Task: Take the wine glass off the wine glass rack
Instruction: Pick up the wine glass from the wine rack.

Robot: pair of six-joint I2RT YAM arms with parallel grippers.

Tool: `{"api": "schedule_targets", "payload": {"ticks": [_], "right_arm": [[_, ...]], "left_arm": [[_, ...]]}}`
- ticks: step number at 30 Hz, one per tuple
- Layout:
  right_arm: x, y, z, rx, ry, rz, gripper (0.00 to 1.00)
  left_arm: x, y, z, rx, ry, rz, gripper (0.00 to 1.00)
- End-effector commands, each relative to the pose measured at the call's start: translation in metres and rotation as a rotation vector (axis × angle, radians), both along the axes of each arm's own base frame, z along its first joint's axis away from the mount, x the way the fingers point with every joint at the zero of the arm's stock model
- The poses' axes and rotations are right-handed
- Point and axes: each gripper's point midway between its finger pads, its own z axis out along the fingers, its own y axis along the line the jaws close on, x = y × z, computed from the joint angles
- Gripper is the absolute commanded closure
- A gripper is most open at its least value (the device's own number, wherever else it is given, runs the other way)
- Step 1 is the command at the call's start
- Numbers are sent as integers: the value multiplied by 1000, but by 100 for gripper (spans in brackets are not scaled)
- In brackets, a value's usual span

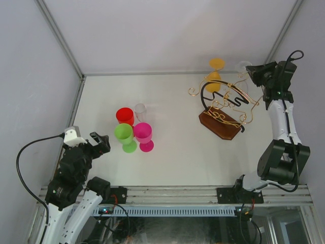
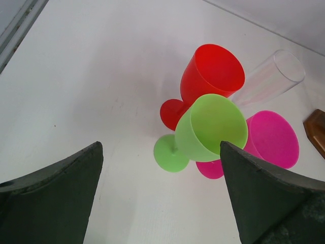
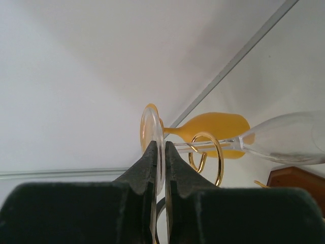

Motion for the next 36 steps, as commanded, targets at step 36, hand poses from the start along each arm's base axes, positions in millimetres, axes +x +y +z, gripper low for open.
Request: {"api": "schedule_targets", "payload": {"ticks": [36], "right_arm": [[-31,33,29,-30,-90,109,100]], "left_arm": [[6,-6,1,-18,-17,-16,0]]}}
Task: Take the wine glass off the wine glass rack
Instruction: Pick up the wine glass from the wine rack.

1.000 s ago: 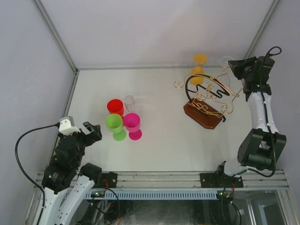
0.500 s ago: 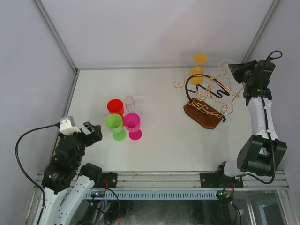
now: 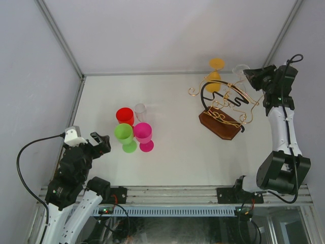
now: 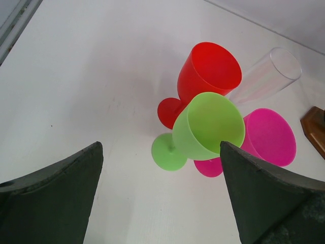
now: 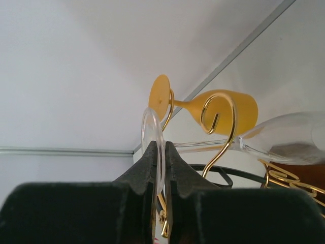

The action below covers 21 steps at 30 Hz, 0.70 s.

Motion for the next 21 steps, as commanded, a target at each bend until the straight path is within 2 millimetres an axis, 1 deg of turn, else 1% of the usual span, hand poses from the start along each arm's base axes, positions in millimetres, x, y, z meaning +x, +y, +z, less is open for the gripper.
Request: {"api": "schedule_targets", "payload": {"ticks": [1,7,14,18,21], "right_arm": [[0,14,19,-1,-66,49,100],[7,22,16,30,-68,75,100],[24,20,15,73,-73,69,100],[34,20,17,20,-64,67,100],[39,17,17,29,-71,55,100]], "left_arm": [[6,-3,2,-14,-20,-1,0],[5,-2,2,-16,-26,0,0],[5,-3,2,-16,-25,-5,0],[5,-3,2,-17,-27,-2,0],[5,-2,2,-16,-27,-1,0]]}}
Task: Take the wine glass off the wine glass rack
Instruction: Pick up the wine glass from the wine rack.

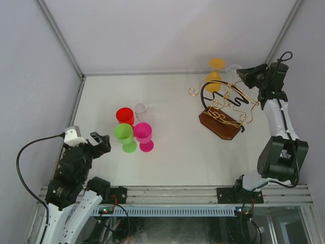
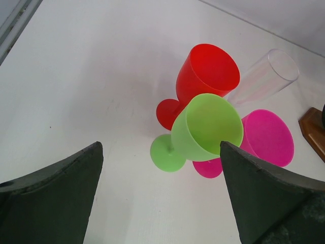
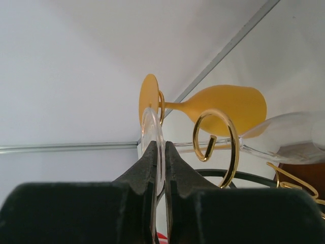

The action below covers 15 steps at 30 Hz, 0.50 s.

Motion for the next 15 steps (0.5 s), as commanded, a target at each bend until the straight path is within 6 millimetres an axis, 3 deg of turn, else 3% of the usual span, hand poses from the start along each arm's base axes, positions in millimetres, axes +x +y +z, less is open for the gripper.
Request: {"api": "schedule_targets", "payload": {"ticks": [1,6,15], "right_arm": [[11,-3,46,-34,-136,-19,100],[17,-15,57,-52,-174,-62,100],[14,-53,95,-86,-270,-182,100]], "left_arm": [[4,-2,0,-13,-19,0,0],[4,-2,0,-12,-19,1,0],[5,-2,0,-12,-16,0,0]]}}
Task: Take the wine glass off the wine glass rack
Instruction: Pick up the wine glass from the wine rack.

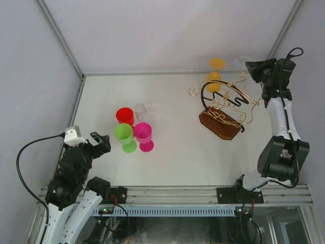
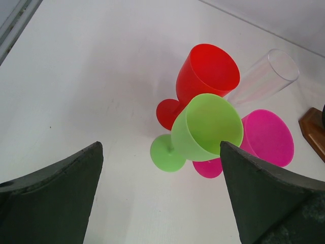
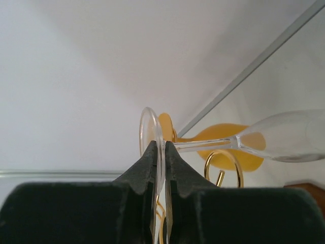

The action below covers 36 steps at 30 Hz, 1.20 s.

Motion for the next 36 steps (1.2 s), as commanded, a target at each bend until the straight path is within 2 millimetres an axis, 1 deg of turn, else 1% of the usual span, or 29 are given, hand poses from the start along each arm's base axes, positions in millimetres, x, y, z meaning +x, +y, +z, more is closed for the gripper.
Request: {"api": "schedule_targets", "payload": {"ticks": [1,5,8,12,16,18,21,22,26,30,33,36], "right_arm": [[-2,-24,67,-59,-180,-79,100],[-10,-36,70,-94,-173,-111,100],[-20,-40,78,-148,-183,-133,100],[-36,-37,95,-228,-219,-141,100],[-59,-37,110,-314,-253,-183,100],[-73,-35,114,-341,-266,-197,100],[-95,-27,118,-369,-285,-190,100],[-106,-21,124,-372,-304,-179,100],[-135,6,134,-357,-348,-92,100],[-164,43,151,-367,-419,11,100],[-186,67,158,-371,-452,85,100],[-213,85,163,-373,-475,133,100]], "left_arm": [[5,-2,0,-12,-16,1,0],[4,-2,0,-14,-19,2,0],[5,-2,0,-14,-18,1,0],[5,-2,0,-13,-17,-1,0],[5,-2,0,-13,-18,1,0],[5,-2,0,-13,-17,1,0],[5,-2,0,-12,-15,1,0],[5,-2,0,-13,-15,0,0],[5,-3,0,-13,-14,-2,0],[6,-3,-1,-10,-11,-2,0],[5,-2,-1,-11,-11,1,0],[5,-2,-1,-11,-11,1,0]]}}
